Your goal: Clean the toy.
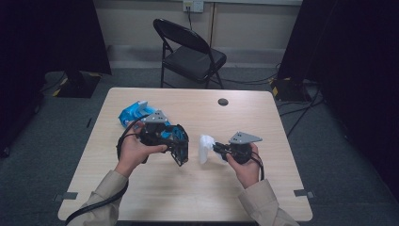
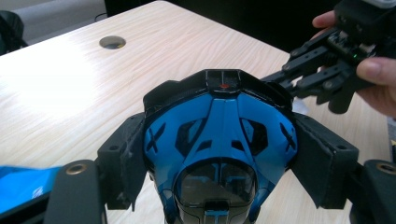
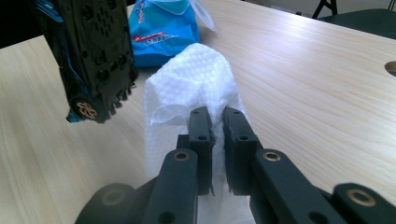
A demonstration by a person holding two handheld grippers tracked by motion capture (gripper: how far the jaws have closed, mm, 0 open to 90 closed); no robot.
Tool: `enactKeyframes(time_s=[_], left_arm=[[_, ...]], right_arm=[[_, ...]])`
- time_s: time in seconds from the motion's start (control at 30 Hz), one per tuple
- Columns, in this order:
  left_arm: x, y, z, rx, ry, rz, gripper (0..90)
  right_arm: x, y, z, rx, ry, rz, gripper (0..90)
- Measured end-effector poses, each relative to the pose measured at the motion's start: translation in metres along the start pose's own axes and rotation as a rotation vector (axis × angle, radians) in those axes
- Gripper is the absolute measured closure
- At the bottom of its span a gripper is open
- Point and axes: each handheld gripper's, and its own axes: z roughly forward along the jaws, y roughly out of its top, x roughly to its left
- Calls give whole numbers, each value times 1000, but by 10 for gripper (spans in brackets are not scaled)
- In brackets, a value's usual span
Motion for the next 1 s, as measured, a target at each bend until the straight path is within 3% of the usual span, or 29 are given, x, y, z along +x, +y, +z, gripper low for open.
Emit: enactKeyframes(time_s=[0.4, 1.0], left_arm=[[8, -15, -9, 36, 43, -23, 265], [11, -26, 0, 85, 67, -42, 265]], right_arm=[[-17, -9, -12, -1, -33, 23, 834], [-24, -17, -22, -4, -60, 25, 834]])
